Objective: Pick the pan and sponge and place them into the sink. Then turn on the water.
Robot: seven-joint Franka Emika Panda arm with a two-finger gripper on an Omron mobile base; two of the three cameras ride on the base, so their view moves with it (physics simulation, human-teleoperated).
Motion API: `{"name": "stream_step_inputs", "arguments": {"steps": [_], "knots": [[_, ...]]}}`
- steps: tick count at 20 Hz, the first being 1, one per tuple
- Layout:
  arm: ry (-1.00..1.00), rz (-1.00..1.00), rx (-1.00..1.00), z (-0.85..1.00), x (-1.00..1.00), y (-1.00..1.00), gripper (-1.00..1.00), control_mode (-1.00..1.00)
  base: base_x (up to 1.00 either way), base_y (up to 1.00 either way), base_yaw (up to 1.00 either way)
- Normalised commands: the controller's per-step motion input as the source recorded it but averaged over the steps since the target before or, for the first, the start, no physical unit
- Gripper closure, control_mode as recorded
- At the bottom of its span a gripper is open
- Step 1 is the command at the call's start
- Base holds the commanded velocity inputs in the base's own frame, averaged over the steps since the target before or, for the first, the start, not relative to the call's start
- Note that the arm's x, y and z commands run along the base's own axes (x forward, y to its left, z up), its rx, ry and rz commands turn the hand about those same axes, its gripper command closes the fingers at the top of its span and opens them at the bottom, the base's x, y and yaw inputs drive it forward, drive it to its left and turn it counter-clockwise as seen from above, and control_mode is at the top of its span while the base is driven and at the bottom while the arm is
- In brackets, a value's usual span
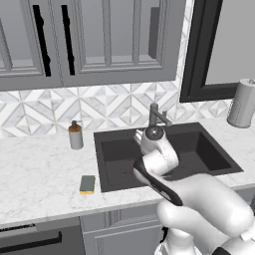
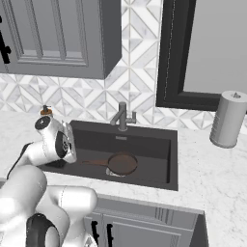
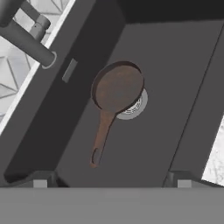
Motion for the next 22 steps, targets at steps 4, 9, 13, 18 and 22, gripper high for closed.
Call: {"name": "stream_step_inputs", "arguments": {"steps": [4, 9, 13, 18, 22], "knots": [[0.06, 0.13, 0.0, 1.0, -0.51, 0.09, -1.0, -1.0, 0.0, 0.0, 0.0], [0.01, 0.29, -0.02, 0.41, -0.8, 0.18, -1.0, -1.0, 0.0, 0.0, 0.0], [0.07, 0.47, -0.09, 0.23, -0.64, 0.45, -1.0, -1.0, 0.0, 0.0, 0.0], [0.18, 0.42, -0.12, 0.22, -0.5, 0.57, -1.0, -1.0, 0.0, 0.0, 0.0], [0.22, 0.26, -0.15, 0.18, -0.32, 0.64, -1.0, -1.0, 0.0, 0.0, 0.0]]}}
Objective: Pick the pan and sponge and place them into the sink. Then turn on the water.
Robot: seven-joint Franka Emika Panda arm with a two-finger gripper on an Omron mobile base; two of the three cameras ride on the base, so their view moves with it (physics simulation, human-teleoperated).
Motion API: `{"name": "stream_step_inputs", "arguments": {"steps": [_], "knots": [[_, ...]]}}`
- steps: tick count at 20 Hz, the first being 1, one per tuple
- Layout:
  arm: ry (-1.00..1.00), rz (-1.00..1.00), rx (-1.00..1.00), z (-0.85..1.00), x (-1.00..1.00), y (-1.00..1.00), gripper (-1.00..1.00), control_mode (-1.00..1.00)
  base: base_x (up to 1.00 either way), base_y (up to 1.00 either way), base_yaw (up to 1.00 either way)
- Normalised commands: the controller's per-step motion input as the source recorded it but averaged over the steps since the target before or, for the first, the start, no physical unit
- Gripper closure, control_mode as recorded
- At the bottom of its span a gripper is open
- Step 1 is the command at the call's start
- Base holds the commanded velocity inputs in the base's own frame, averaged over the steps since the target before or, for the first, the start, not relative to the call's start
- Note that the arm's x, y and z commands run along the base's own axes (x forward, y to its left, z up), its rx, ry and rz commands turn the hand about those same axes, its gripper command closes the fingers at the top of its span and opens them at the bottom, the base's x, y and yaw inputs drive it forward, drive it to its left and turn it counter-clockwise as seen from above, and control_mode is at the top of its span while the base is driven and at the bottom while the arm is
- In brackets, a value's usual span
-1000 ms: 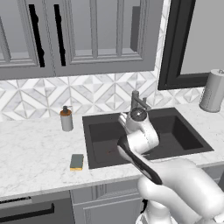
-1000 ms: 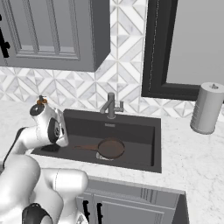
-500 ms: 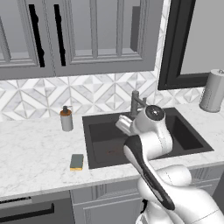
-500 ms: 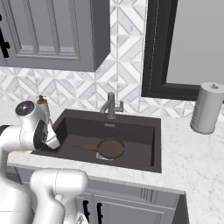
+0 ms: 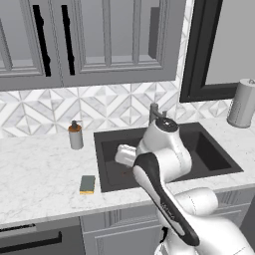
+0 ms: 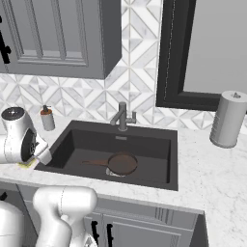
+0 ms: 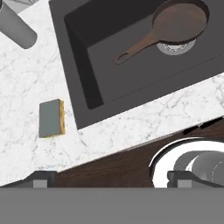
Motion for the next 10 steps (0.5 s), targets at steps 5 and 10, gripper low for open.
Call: {"name": "stream_step_inputs", "arguments": {"steps": [5, 10], "knots": [[0.04, 0.12, -0.13, -0.03, -0.04, 0.43, -1.0, -1.0, 0.0, 0.0, 0.0], [-0.01, 0.02, -0.08, -0.21, 0.01, 0.3, -1.0, -1.0, 0.0, 0.0, 0.0]]}}
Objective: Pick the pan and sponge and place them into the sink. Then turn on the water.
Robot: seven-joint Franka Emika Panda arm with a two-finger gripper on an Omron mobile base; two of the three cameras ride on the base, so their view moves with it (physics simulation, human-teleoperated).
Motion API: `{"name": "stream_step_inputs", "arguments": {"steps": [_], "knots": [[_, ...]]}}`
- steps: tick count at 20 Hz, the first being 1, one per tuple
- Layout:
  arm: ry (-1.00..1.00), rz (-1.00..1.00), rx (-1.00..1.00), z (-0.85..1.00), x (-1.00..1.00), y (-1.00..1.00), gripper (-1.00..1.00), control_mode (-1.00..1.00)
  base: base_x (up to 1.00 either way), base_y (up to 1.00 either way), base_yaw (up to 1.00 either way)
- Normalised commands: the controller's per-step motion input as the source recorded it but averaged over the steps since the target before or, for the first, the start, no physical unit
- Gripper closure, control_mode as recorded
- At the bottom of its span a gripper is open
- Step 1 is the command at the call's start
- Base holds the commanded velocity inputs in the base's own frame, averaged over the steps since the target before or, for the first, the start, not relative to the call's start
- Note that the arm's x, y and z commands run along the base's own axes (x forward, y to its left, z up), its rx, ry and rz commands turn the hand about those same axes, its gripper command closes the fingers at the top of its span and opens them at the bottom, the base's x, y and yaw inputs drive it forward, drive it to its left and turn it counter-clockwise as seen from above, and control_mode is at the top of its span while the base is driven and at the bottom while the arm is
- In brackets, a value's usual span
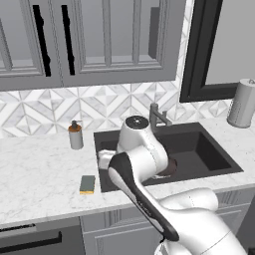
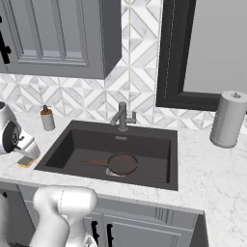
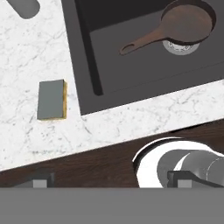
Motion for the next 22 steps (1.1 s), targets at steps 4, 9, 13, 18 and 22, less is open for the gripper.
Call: {"name": "stream_step_inputs", "arguments": {"steps": [4, 9, 13, 18, 22], "knots": [[0.0, 0.0, -0.05, -0.37, 0.19, 0.39, -1.0, -1.0, 0.0, 0.0, 0.0], [-0.01, 0.0, -0.02, -0.26, 0.27, 0.29, -1.0, -1.0, 0.0, 0.0, 0.0], [0.0, 0.0, 0.0, -0.09, 0.36, 0.24, -1.0, -1.0, 0.0, 0.0, 0.0], [0.03, 0.0, -0.02, -0.18, 0.36, 0.31, -1.0, -1.0, 0.0, 0.0, 0.0], [0.02, 0.0, -0.07, -0.3, 0.25, 0.34, -1.0, -1.0, 0.0, 0.0, 0.0]]}}
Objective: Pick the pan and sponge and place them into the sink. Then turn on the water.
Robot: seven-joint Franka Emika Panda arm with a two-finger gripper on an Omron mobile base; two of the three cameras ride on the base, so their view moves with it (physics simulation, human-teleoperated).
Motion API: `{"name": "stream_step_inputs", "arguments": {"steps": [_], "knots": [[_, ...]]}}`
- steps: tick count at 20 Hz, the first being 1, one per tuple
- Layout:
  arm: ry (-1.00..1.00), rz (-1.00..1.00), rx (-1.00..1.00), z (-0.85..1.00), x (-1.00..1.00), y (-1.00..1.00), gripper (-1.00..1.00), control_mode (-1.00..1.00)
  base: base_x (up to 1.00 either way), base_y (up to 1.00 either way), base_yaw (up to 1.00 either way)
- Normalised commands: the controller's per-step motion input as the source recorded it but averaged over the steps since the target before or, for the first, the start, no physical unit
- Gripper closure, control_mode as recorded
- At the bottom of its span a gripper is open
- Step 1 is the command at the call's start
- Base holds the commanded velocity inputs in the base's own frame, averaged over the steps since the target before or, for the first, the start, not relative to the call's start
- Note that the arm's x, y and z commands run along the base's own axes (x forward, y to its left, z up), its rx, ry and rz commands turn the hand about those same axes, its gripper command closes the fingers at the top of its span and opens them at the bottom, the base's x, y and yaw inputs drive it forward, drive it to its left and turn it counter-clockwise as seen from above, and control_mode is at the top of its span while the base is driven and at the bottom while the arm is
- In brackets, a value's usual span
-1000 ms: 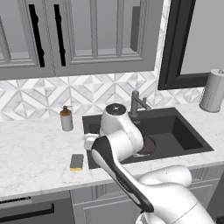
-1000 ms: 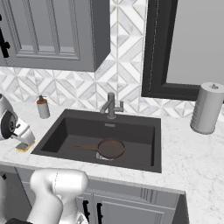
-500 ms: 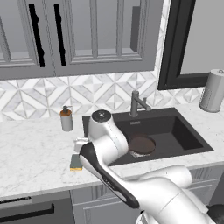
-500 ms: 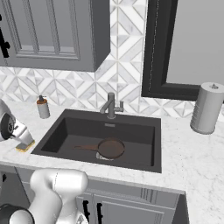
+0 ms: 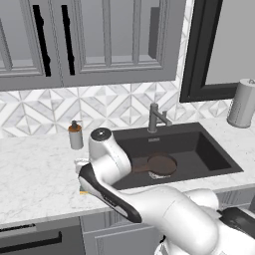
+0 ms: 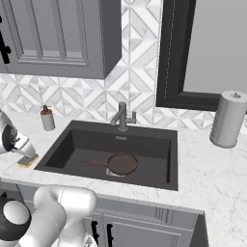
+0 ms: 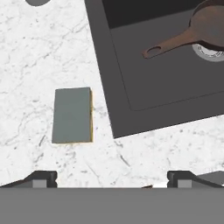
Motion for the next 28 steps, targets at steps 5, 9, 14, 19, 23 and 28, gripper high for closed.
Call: {"name": "stream_step_inputs", "arguments": {"steps": [5, 9, 14, 19, 23, 28], "knots": [[0.0, 0.0, -0.04, -0.32, 0.26, 0.23, -1.0, -1.0, 0.0, 0.0, 0.0], [0.0, 0.0, 0.0, -0.4, 0.32, 0.11, -1.0, -1.0, 0.0, 0.0, 0.0], [0.0, 0.0, 0.0, -0.33, 0.26, 0.01, -1.0, -1.0, 0.0, 0.0, 0.0], [0.0, 0.0, 0.0, -0.22, 0.22, 0.15, -1.0, -1.0, 0.0, 0.0, 0.0], [0.0, 0.0, 0.0, -0.18, 0.16, 0.17, -1.0, -1.0, 0.0, 0.0, 0.0], [0.0, 0.0, 0.0, -0.2, 0.09, 0.1, -1.0, -1.0, 0.0, 0.0, 0.0]]}}
